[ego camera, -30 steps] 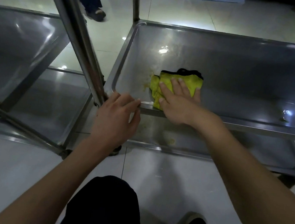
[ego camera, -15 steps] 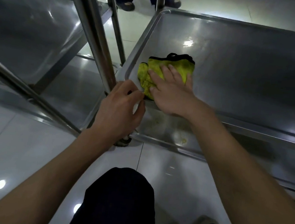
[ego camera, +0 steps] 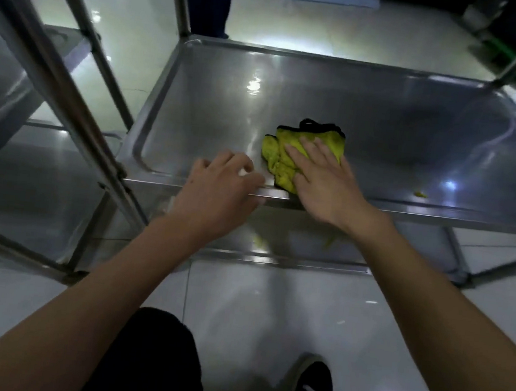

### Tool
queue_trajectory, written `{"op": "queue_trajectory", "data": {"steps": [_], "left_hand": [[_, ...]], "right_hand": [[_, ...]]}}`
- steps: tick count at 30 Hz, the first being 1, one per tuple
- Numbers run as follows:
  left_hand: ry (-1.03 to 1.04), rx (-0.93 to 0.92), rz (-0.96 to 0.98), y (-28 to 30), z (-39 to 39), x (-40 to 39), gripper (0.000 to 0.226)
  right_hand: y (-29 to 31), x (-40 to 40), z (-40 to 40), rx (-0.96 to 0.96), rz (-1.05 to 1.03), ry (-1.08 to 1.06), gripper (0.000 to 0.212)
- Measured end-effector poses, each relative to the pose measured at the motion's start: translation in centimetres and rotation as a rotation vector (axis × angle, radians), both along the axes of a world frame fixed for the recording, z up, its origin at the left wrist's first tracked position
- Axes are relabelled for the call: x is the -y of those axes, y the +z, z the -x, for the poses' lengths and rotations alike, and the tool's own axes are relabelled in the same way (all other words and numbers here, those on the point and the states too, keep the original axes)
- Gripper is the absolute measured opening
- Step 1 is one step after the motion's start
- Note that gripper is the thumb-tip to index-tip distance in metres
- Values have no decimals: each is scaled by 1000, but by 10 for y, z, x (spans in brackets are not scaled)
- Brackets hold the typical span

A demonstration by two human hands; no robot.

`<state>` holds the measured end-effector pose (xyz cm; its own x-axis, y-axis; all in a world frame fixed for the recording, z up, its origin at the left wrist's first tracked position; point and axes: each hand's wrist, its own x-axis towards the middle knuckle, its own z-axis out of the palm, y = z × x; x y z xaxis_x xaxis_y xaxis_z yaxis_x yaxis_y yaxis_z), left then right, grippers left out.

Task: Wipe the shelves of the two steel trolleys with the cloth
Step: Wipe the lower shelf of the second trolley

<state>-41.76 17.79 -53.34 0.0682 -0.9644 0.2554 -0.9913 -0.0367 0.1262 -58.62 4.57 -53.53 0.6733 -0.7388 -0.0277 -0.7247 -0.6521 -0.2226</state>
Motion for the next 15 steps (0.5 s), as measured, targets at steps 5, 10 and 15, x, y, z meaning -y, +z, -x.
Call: {"op": "queue_trajectory", "data": {"steps": [5,10,15], "left_hand": [[22,-35,48,-9,16,12,21],[21,-69,72,-15,19,16,21],[1,-83,96,-12,16,13,25]], "right_hand": [[-2,22,56,-9,20,-139,57],[-3,30,67,-14,26,-195,57],[-2,30,64,-42,14,-204,59]]}}
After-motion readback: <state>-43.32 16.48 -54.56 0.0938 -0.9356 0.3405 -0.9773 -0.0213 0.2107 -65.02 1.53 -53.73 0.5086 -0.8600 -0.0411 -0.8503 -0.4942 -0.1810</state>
